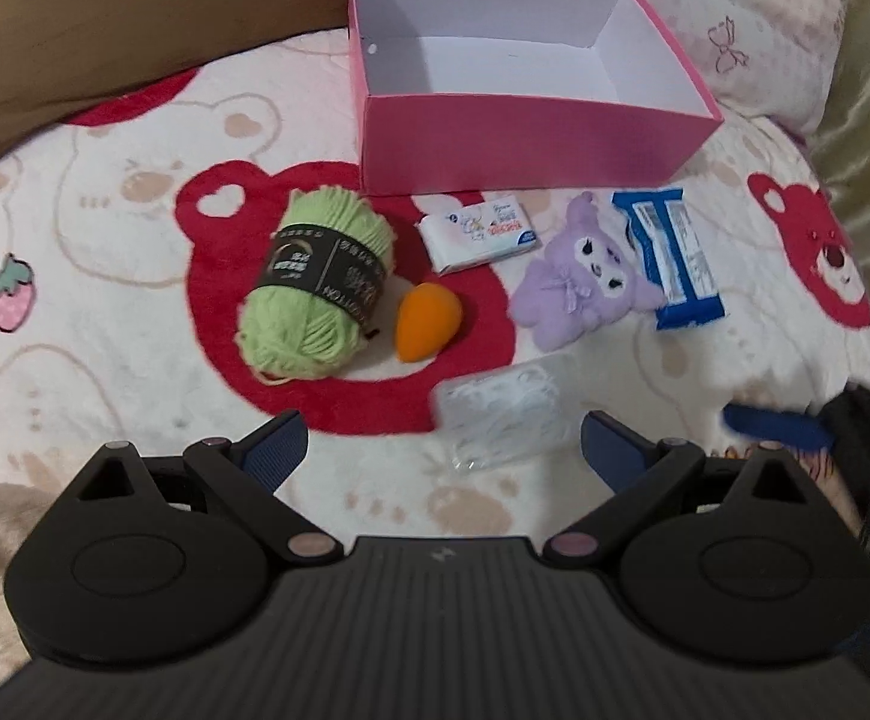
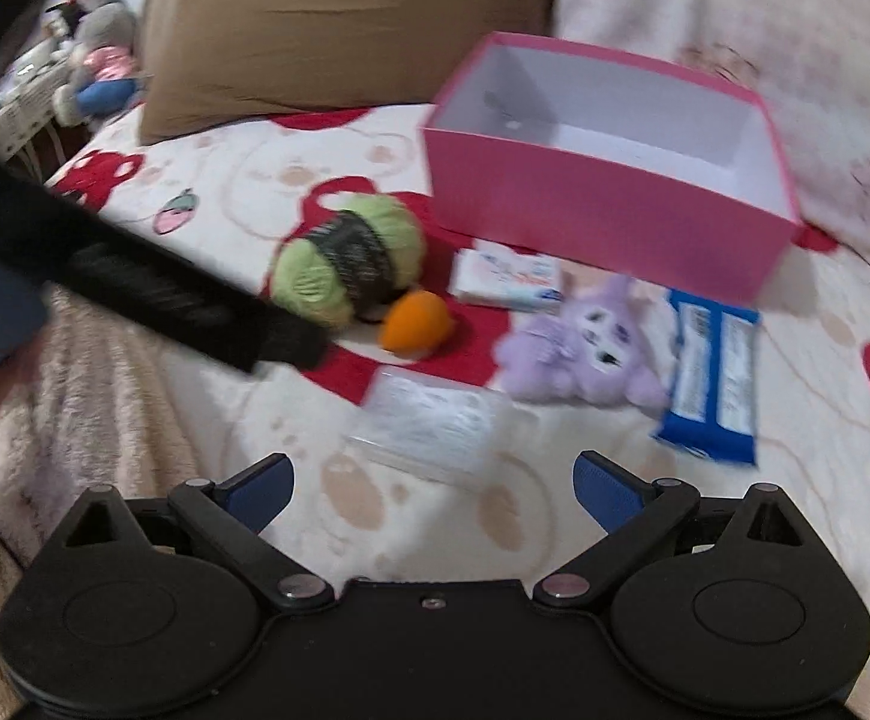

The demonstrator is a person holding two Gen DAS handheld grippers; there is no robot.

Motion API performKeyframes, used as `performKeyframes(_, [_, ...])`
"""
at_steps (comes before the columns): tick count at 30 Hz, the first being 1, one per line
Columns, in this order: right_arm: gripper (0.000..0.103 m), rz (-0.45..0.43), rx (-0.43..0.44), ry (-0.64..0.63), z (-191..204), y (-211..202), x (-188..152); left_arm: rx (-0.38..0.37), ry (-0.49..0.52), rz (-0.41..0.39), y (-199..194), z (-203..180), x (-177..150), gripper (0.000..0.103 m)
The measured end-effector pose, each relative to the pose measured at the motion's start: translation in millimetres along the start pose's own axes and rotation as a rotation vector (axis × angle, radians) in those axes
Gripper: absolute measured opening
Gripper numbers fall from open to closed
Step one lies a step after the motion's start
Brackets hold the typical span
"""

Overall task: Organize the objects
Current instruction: 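Lower the left tool's open fingers around the clear floss-pick box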

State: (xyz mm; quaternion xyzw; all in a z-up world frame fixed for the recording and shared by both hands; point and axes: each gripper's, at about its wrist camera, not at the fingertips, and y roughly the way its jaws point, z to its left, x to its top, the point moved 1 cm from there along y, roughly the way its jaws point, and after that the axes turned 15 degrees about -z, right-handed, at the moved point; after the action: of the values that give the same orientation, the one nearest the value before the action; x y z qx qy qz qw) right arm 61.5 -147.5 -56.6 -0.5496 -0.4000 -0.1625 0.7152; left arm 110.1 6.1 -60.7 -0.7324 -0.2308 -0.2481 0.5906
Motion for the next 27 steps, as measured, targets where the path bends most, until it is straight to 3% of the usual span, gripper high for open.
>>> performKeyframes(11, [0.100,0.002,0.090,0.145,-0.3,25.3,-10.2,-0.119,0.021,-0.026,23.0,0.4,-13.7,0.099])
performKeyframes(17, [0.100,-0.027,0.054,0.121,4.4,27.4,-12.4,-0.136,0.000,-0.054,29.5,7.9,-13.2,0.098])
performKeyframes(23, [0.100,0.014,-0.013,0.123,-3.7,47.0,-18.6,-0.162,-0.044,-0.001,51.1,7.2,-19.3,0.097])
performKeyframes(27, [0.098,0.068,0.003,0.209,-13.5,61.9,-19.1,-0.162,-0.078,0.035,65.4,9.7,-25.4,0.089])
